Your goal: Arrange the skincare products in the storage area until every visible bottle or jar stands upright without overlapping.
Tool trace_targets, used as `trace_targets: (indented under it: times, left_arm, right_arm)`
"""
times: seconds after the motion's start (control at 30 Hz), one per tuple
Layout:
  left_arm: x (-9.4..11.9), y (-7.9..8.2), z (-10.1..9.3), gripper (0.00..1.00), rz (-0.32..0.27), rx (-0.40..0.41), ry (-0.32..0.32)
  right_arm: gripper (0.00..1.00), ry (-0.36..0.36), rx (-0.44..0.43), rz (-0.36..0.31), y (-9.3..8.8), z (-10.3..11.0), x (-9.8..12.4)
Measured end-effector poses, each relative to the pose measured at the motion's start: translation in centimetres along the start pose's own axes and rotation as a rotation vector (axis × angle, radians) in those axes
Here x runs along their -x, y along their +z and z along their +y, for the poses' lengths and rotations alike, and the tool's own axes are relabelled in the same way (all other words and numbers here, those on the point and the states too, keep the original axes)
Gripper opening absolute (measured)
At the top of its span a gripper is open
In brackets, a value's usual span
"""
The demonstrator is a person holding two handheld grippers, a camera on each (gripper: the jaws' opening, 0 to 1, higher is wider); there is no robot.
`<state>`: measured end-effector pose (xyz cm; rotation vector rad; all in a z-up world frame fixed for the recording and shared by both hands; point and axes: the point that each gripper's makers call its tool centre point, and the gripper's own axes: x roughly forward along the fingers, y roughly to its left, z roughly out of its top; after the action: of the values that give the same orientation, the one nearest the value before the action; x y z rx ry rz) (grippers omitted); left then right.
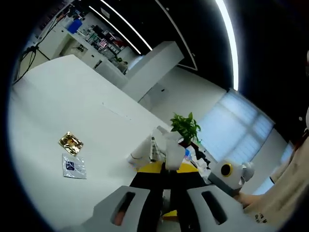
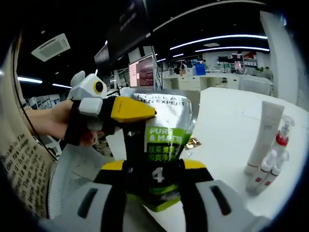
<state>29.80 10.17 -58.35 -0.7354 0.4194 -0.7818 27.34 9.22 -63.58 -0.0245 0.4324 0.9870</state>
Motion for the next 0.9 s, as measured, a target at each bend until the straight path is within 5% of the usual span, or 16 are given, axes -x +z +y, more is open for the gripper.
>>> trace_targets:
  times: [0.2, 0.4, 0.67, 0.83, 0.9]
  left_arm:
    - [0.3, 0.3, -1.5, 0.00, 0.034, -0.022, -0.050]
    - [0.6, 0.4, -2.9, 0.00, 0.139, -0.144, -0.116]
    - [1.7, -0.1, -5.8, 0.00, 0.303, -0.199, -0.288]
    - [1.3, 0.3, -6.8, 0.00, 0.299, -0.193, -0.328]
    - [1.2, 1.1, -6.6, 0.00, 0.271, -0.176, -0.326]
  right_arm:
    - [0.58, 0.044, -0.064, -0.042, 0.4, 0.0, 1.2]
    - [0.53, 0.144, -0.090, -0.048, 0.6, 0.3, 2.6]
    - [0.47, 0.286, -0.259, -0.252, 5.4, -0.2, 5.0]
    - [0.23, 0.373, -0.316, -0.310, 7.5, 0.1, 5.9]
    - [0.16, 0.330, -0.328, -0.342, 7.9, -0.9, 6.2]
